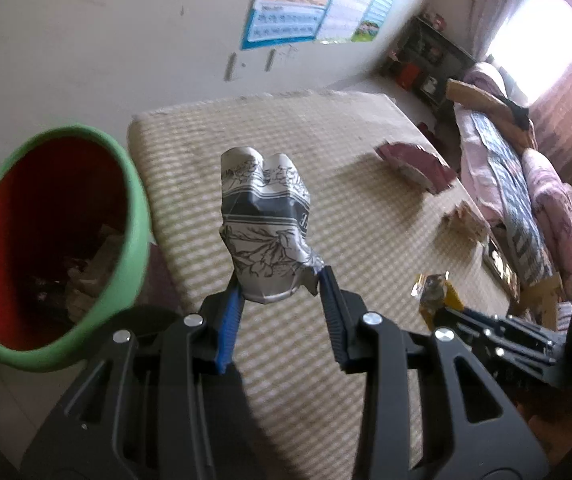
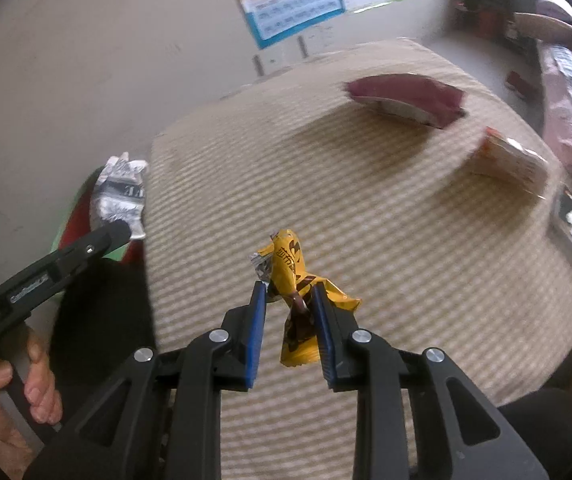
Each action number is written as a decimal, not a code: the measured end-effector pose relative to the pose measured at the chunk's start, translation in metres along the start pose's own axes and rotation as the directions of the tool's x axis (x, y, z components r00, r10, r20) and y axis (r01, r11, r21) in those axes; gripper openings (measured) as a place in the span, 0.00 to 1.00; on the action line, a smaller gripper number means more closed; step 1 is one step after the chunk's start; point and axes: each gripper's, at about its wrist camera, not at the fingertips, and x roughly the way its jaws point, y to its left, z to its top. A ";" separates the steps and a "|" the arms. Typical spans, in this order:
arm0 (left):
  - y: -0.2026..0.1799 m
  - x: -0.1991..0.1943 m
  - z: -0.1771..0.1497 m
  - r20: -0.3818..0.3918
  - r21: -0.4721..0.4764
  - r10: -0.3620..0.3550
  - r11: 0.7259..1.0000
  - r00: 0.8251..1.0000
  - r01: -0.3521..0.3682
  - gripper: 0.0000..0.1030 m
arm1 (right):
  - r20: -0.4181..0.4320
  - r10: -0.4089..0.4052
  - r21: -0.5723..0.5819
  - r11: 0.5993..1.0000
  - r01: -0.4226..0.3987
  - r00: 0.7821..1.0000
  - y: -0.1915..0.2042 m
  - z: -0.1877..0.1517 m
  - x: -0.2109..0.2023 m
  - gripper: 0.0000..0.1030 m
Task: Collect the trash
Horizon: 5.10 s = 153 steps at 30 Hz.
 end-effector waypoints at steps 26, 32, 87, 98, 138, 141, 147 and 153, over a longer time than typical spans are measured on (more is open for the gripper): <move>0.168 -0.051 0.003 0.079 -0.338 0.215 0.924 0.973 -0.177 0.35 | -0.085 0.175 -0.342 0.920 -0.194 0.981 0.193 0.050 0.046 0.24; 0.183 -0.055 -0.005 0.072 -0.373 0.234 0.908 0.970 -0.191 0.36 | -0.122 0.198 -0.360 0.904 -0.229 0.973 0.222 0.062 0.067 0.24; 0.022 0.017 0.024 -0.017 -0.004 0.161 0.987 0.987 -0.161 0.63 | -0.060 -0.149 0.013 0.989 0.150 0.987 -0.161 0.060 -0.008 0.23; -0.134 0.096 0.095 0.025 0.409 -0.042 0.912 0.999 0.028 0.70 | -0.041 0.128 0.172 0.978 -0.119 0.991 -0.099 -0.024 -0.028 0.24; -0.159 0.133 0.127 -0.034 0.443 -0.080 0.893 0.996 0.086 0.60 | -0.042 0.230 0.258 0.943 -0.212 0.972 -0.129 -0.027 -0.022 0.27; -0.190 0.155 0.137 -0.055 0.530 -0.066 0.844 0.996 0.085 0.67 | -0.043 0.234 0.255 0.942 -0.216 0.971 -0.128 -0.027 -0.022 0.27; -0.229 0.212 0.154 -0.164 0.559 -0.010 0.823 0.986 0.101 0.68 | -0.037 0.251 0.282 0.931 -0.231 0.967 -0.135 -0.028 -0.022 0.27; -0.234 0.245 0.150 -0.196 0.588 0.083 0.807 0.977 0.049 0.68 | -0.030 0.271 0.293 0.923 -0.251 0.962 -0.138 -0.028 -0.023 0.27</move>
